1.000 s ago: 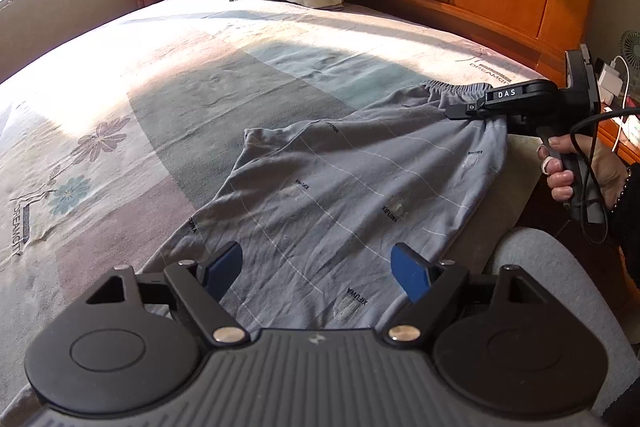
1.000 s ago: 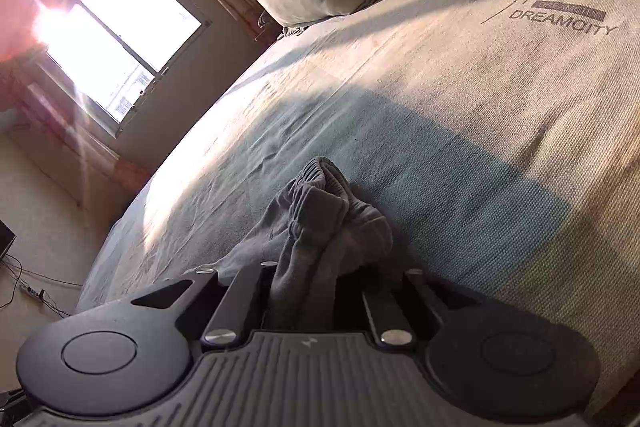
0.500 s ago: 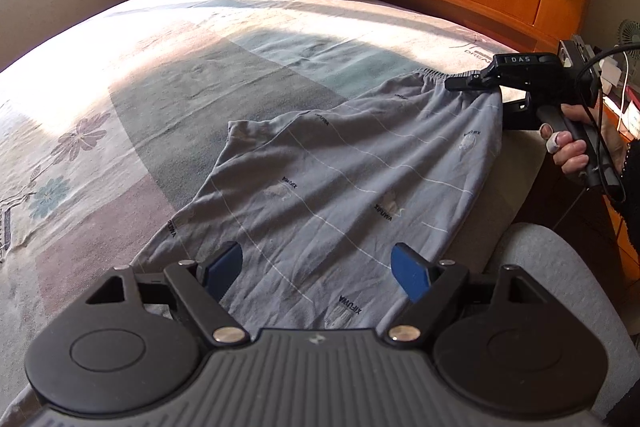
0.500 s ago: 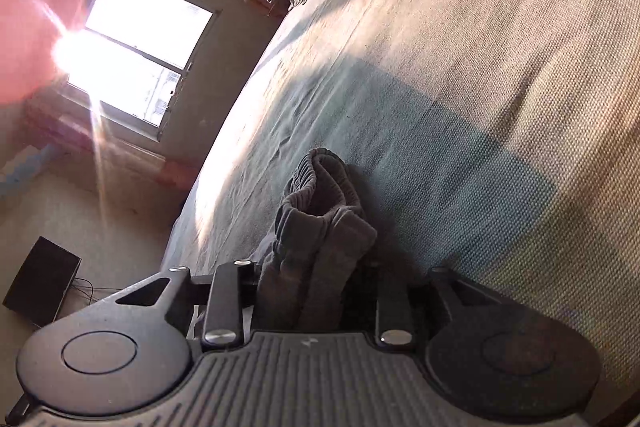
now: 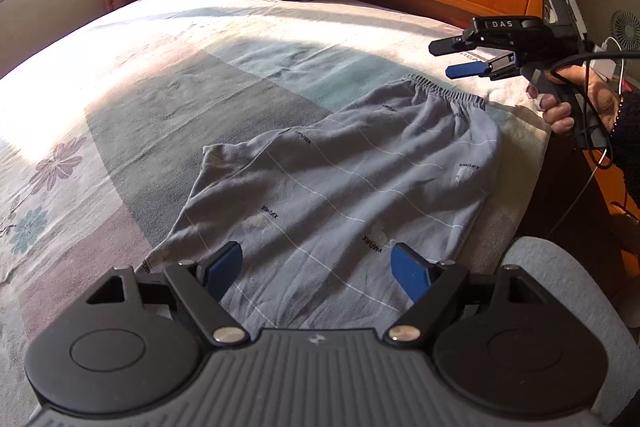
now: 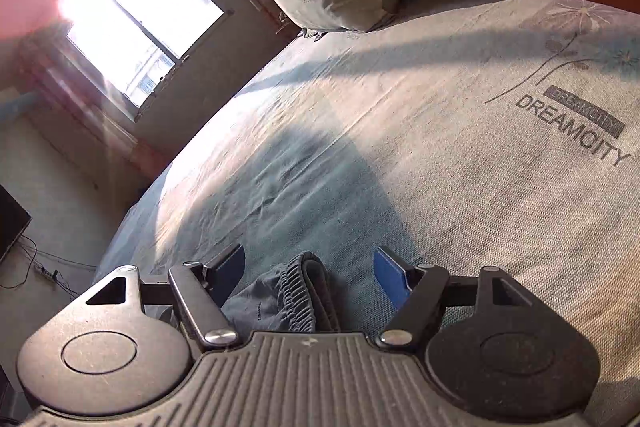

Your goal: Fold clothes

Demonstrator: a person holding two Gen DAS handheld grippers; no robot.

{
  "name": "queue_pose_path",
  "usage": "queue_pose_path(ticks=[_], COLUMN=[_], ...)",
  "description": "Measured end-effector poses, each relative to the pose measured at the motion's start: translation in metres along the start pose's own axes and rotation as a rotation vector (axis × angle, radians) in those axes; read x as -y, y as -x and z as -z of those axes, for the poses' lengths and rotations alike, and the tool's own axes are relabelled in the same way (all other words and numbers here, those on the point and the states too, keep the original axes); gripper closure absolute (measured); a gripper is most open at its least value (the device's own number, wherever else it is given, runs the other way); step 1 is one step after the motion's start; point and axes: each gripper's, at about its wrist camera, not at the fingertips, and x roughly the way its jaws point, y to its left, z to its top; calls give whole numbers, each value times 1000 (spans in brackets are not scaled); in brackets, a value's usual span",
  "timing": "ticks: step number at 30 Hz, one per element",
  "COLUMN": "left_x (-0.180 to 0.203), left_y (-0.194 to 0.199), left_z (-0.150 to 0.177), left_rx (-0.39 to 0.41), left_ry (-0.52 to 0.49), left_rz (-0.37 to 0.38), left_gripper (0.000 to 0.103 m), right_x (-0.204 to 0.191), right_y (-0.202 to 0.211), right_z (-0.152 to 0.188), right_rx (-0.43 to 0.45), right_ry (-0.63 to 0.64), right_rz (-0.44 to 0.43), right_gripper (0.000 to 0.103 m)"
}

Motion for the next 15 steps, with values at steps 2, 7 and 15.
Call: queue_pose_path(ticks=[2, 7, 15], left_x=[1, -4, -12], left_y=[-2, -9, -15], left_z=[-1, 3, 5], left_rx=[0, -23, -41], left_ry=[3, 11, 20], left_rz=[2, -14, -28], left_gripper=[21, 21, 21], right_x=[-9, -26, -55], right_y=[-23, -49, -48], right_z=[0, 16, 33], right_rx=[-31, -71, -28], right_ry=[83, 259, 439], right_rz=[25, 125, 226], right_gripper=[28, 37, 76])
